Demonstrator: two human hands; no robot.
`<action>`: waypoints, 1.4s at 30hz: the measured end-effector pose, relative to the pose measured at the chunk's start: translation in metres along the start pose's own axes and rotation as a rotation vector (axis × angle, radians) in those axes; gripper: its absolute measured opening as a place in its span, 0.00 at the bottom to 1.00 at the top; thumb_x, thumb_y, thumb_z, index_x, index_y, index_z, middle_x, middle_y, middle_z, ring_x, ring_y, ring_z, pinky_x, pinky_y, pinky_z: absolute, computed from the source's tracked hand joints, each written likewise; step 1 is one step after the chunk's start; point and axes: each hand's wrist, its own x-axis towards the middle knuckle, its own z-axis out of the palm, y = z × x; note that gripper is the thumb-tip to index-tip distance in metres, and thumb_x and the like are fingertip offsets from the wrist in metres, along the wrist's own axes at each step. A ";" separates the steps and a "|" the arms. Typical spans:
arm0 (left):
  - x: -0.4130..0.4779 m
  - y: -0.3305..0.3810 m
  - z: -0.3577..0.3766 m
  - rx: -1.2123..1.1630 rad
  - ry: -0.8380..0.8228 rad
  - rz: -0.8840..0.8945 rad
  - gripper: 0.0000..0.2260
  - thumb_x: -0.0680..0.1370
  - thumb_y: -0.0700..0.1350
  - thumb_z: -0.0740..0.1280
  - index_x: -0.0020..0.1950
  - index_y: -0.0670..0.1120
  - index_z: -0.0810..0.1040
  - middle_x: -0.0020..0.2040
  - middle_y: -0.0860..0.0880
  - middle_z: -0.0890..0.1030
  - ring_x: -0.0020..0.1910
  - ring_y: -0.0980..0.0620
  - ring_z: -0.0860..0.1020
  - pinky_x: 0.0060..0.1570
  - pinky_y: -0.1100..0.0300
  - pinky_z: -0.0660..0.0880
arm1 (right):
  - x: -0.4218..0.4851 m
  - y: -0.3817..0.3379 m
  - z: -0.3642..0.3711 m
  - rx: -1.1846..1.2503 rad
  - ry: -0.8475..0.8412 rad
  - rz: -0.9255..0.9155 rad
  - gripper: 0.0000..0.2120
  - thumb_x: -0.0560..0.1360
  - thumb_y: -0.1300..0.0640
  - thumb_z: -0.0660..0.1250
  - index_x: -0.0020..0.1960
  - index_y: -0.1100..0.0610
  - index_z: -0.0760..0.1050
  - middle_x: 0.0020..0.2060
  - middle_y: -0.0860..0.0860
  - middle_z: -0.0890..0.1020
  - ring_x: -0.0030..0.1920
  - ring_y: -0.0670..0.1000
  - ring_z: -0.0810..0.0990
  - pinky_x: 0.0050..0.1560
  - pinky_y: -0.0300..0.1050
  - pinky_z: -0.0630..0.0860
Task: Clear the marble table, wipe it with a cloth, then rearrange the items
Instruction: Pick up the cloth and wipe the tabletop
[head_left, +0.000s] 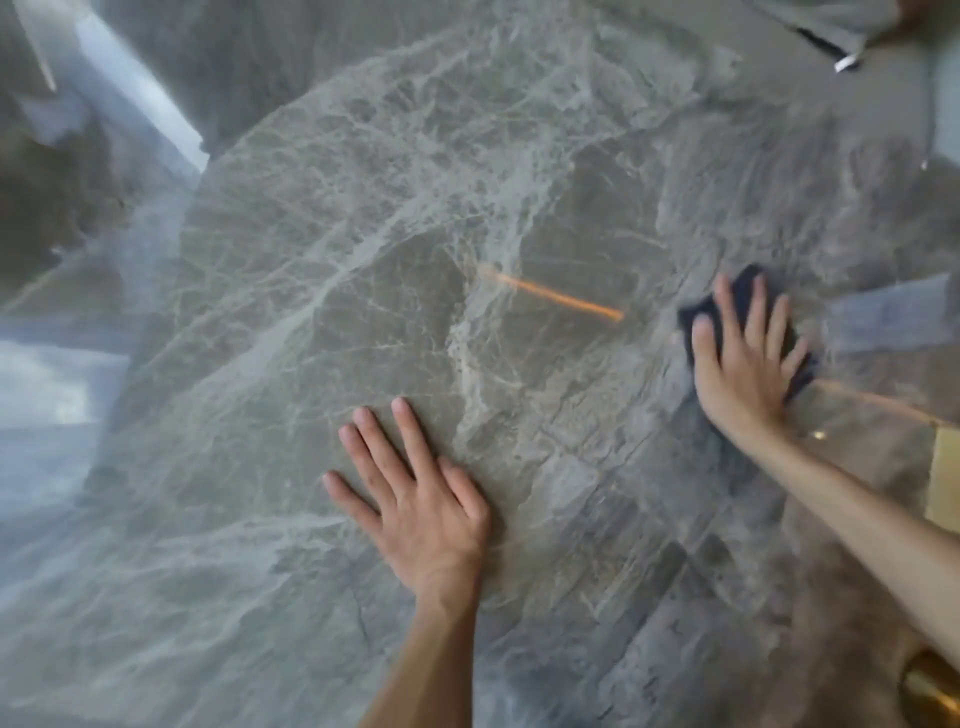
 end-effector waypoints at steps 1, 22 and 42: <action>-0.001 0.000 0.000 0.007 -0.010 0.002 0.31 0.77 0.50 0.52 0.79 0.49 0.46 0.80 0.43 0.46 0.79 0.45 0.43 0.74 0.36 0.45 | 0.008 -0.033 -0.002 0.068 0.014 0.200 0.28 0.79 0.36 0.41 0.78 0.39 0.50 0.79 0.52 0.54 0.79 0.59 0.49 0.71 0.74 0.50; 0.101 -0.047 -0.080 0.249 -0.578 0.467 0.60 0.53 0.77 0.66 0.71 0.67 0.28 0.73 0.46 0.23 0.73 0.41 0.26 0.61 0.20 0.40 | -0.219 -0.166 0.011 0.006 -0.107 -0.314 0.26 0.80 0.37 0.53 0.77 0.37 0.54 0.79 0.48 0.55 0.80 0.56 0.49 0.75 0.67 0.49; 0.105 -0.037 -0.086 0.321 -0.637 0.429 0.65 0.51 0.75 0.69 0.69 0.64 0.23 0.72 0.43 0.22 0.71 0.39 0.23 0.60 0.21 0.38 | -0.164 -0.090 0.012 0.115 0.057 0.791 0.25 0.81 0.37 0.44 0.77 0.37 0.50 0.80 0.49 0.53 0.80 0.56 0.47 0.74 0.70 0.46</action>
